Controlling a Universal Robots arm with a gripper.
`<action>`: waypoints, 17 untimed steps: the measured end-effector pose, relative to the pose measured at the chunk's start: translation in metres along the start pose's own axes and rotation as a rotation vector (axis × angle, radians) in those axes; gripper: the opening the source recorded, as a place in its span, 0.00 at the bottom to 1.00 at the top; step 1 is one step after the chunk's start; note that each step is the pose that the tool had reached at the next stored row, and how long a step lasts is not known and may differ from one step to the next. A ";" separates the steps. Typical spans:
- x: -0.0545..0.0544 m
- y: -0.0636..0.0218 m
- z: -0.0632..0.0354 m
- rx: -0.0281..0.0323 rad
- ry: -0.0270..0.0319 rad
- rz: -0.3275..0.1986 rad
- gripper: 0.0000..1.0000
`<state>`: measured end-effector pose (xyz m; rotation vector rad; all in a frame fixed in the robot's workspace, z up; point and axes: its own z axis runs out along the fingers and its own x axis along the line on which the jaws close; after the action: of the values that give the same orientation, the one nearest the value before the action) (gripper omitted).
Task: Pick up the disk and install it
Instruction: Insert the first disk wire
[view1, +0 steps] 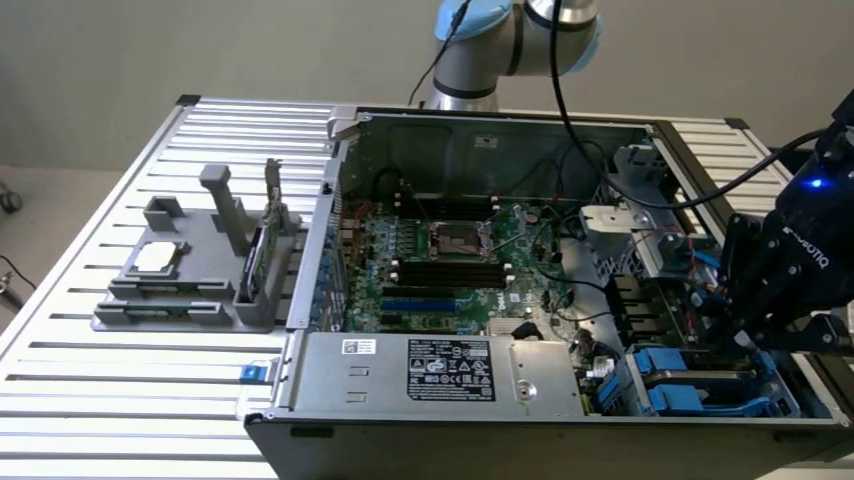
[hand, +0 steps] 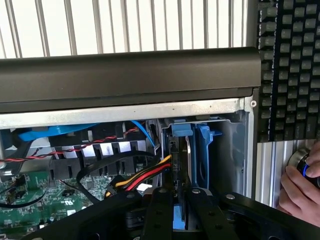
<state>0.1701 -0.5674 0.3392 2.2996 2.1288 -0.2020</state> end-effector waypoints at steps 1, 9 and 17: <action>0.000 0.0000 0.0001 0.0000 -0.0001 0.000 0.16; 0.000 0.0001 0.0009 -0.0009 -0.0016 -0.010 0.16; 0.001 0.0003 0.0018 -0.0022 -0.0029 -0.023 0.16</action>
<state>0.1703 -0.5671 0.3373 2.2733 2.1536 -0.2030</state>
